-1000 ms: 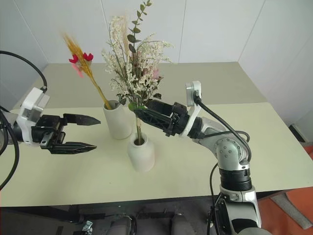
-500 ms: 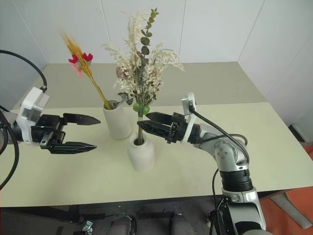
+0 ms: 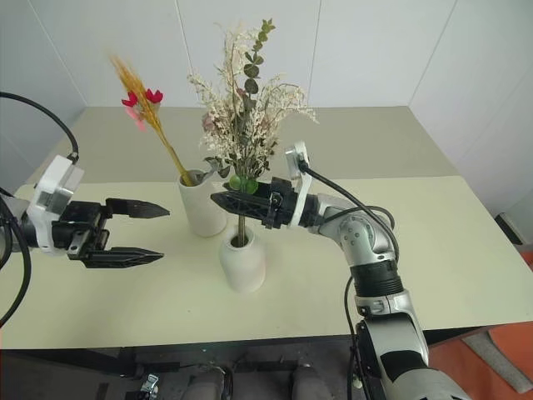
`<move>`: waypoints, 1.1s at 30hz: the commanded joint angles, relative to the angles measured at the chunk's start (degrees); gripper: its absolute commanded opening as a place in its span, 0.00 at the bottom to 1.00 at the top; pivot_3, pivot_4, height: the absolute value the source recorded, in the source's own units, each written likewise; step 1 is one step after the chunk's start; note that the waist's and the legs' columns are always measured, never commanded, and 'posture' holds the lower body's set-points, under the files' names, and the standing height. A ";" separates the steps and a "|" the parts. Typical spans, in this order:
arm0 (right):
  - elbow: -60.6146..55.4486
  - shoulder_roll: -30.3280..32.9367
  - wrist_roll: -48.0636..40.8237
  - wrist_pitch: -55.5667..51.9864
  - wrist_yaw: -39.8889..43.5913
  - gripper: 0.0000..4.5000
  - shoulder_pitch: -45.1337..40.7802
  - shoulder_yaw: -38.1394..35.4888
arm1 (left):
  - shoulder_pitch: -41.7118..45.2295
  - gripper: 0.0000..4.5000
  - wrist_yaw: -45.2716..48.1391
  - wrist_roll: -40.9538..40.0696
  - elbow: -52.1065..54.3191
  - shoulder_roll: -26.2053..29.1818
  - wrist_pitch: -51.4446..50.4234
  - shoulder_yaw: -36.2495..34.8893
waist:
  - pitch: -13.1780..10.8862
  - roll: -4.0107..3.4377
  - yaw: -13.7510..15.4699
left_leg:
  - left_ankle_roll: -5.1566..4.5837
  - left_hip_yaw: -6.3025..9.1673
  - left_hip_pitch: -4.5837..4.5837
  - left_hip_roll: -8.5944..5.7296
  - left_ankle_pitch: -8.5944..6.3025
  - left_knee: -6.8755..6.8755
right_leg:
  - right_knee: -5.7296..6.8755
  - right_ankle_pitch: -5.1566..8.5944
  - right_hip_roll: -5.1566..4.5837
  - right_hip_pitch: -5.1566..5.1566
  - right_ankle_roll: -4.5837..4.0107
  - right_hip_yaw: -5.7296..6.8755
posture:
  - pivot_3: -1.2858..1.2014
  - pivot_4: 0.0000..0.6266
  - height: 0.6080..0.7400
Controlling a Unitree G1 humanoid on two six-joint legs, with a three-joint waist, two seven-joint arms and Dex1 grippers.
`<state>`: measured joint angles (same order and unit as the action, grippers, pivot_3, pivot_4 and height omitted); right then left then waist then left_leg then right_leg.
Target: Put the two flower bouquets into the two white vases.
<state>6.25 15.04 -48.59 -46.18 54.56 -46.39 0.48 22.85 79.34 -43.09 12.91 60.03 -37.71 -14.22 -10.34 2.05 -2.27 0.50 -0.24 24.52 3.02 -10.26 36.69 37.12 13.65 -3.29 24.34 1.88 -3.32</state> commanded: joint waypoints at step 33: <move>-25.45 11.47 2.07 4.12 1.11 0.99 11.82 0.13 | 4.56 1.00 1.71 2.00 -3.69 -1.03 3.40 3.95 | 0.00 0.00 -0.09 | 0.00 0.00 0.00 -0.01 0.00 0.00 | -0.02 0.03 0.00 -0.01 0.05 0.00 | 0.52 0.24 1.00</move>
<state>-16.63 26.06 -46.75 -44.02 54.98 -34.41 0.64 26.27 80.66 -41.04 9.07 58.88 -35.21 -10.03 -10.34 2.06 -2.36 0.50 -0.25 24.51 3.01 -10.26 36.69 37.11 13.68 -3.29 24.33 1.94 -3.32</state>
